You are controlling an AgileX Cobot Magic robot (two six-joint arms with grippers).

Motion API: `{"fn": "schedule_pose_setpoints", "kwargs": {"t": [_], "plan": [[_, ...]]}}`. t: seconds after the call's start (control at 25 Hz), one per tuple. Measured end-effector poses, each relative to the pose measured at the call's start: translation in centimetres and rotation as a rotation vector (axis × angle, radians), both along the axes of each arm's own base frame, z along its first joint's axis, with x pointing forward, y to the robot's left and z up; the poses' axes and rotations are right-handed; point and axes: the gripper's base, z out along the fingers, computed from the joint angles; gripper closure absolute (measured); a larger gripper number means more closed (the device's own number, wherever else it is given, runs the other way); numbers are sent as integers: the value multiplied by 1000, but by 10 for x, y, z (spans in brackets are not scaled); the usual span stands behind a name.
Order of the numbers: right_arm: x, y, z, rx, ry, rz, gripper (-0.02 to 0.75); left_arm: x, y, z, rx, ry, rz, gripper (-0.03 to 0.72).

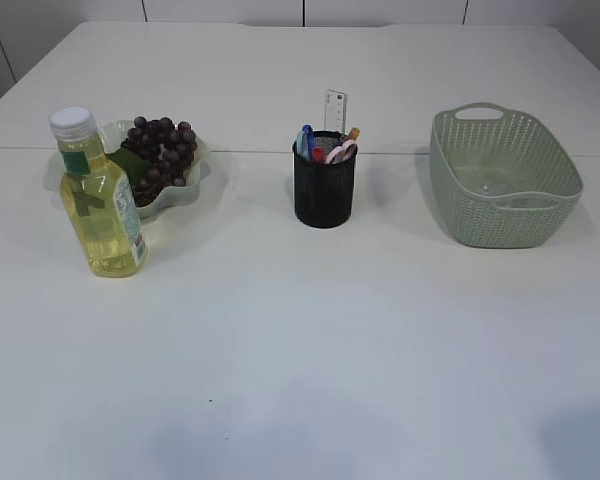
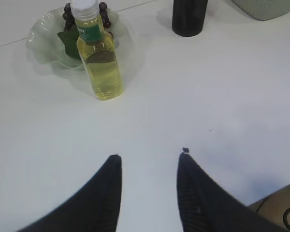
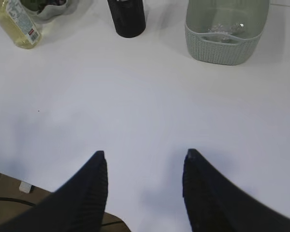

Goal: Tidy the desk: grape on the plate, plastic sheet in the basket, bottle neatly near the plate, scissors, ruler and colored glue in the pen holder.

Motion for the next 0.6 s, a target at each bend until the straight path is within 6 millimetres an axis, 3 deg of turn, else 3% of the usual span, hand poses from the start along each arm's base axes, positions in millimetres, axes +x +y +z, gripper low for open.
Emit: {"fn": "schedule_pose_setpoints", "kwargs": {"t": [0.2, 0.6], "plan": [[-24, 0, -18, 0, -51, 0, 326, -29, 9, -13, -24, -41, -45, 408], [-40, 0, -47, -25, -78, 21, 297, -62, 21, -56, -67, -72, -68, 408]]}}
